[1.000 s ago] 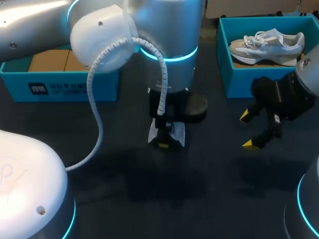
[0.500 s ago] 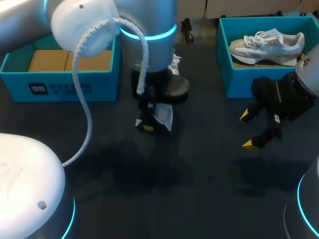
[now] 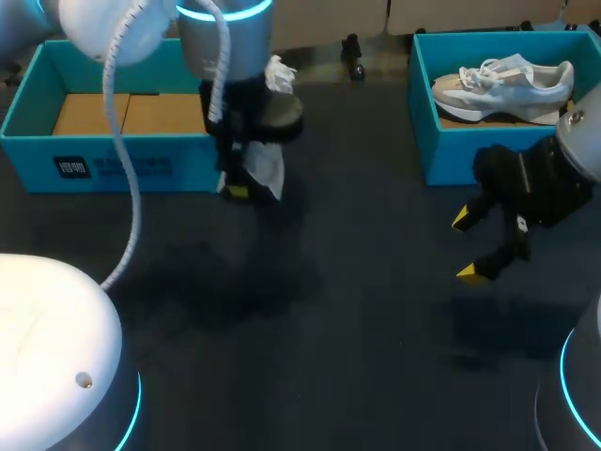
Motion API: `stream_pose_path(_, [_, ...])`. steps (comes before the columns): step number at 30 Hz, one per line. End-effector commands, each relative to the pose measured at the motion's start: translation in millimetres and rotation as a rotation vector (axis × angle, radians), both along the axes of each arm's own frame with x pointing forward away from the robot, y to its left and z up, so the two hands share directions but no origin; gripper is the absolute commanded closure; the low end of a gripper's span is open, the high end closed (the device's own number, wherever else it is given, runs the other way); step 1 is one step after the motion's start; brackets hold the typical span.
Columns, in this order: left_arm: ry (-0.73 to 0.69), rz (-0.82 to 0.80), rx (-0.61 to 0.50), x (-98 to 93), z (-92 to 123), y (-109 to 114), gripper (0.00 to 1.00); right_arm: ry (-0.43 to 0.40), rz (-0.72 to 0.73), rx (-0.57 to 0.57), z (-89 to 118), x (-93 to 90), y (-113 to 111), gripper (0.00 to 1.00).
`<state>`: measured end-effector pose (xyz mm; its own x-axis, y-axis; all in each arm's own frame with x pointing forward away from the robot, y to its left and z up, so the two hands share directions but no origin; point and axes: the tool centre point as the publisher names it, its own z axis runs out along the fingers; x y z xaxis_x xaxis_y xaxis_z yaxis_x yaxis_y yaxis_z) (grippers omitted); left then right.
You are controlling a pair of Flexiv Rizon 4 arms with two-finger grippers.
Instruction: Take the shoe out of the shoebox, open the shoe tongue, remove and reinsert the insole, then place the shoe into the shoebox
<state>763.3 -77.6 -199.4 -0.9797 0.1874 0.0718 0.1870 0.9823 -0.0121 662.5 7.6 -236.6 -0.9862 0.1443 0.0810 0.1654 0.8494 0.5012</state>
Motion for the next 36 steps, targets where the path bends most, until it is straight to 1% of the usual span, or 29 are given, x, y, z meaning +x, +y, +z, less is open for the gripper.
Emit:
stream_pose_path(1, [0.027,0.006,-0.036,25.5,4.3,25.0,1.00,-0.002,-0.001,0.000,-0.9,-0.9,0.0,0.00])
stream_pose_path(13, [0.016,0.025,-0.030,85.9,13.2,93.4,1.00,-0.002,-0.001,0.000,-0.9,-0.9,0.0,0.00])
stream_pose_path(19, [-0.006,-0.013,-0.046,109.3,11.8,127.6,1.00,-0.002,-0.001,0.000,-0.9,-0.9,0.0,0.00])
stream_pose_path(24, [-0.014,0.024,-0.048,130.6,12.0,154.8,1.00,-0.002,-0.001,0.000,-0.9,-0.9,0.0,0.00])
stream_pose_path(26, [-0.007,0.034,-0.046,137.1,12.8,165.2,1.00,-0.002,-0.001,0.000,-0.9,-0.9,0.0,0.00])
stream_pose_path(27, [-0.028,0.055,-0.065,140.6,13.0,170.1,1.00,-0.002,-0.001,0.000,-0.9,-0.9,0.0,0.00])
stream_pose_path(36, [-0.011,0.112,-0.046,170.0,16.1,215.3,1.00,-0.002,-0.001,0.000,-0.9,-0.9,0.0,0.00])
